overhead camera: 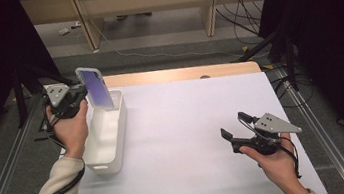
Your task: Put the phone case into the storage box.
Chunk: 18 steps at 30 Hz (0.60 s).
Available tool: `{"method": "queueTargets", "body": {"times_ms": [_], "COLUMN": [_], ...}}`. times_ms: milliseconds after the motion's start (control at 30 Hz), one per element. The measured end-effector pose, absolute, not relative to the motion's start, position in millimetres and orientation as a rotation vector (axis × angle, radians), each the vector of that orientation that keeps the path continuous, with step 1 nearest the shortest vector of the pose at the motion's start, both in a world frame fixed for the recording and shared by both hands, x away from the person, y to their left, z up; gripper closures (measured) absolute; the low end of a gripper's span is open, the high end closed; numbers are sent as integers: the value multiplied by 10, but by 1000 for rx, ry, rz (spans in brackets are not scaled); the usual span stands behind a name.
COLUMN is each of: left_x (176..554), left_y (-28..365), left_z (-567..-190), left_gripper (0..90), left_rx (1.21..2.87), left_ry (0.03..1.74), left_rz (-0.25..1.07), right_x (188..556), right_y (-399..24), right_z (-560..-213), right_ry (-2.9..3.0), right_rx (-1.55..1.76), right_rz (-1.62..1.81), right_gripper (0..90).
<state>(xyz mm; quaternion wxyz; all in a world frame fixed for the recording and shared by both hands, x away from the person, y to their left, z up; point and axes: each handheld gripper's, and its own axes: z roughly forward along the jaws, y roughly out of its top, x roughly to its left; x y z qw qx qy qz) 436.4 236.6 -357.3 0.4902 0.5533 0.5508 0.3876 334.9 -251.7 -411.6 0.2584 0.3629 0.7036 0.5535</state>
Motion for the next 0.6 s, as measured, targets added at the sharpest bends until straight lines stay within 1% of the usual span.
{"method": "queueTargets", "body": {"times_ms": [600], "left_x": [4424], "left_y": [2460], "left_z": [-3565], "left_gripper": [886], "left_rx": [1325], "left_ry": [1358], "left_rz": [965], "right_x": [3342], "right_y": [-2534], "right_z": [-4116], "right_ry": [1918], "right_rx": [988], "right_rz": [1474], "right_gripper": [185]}}
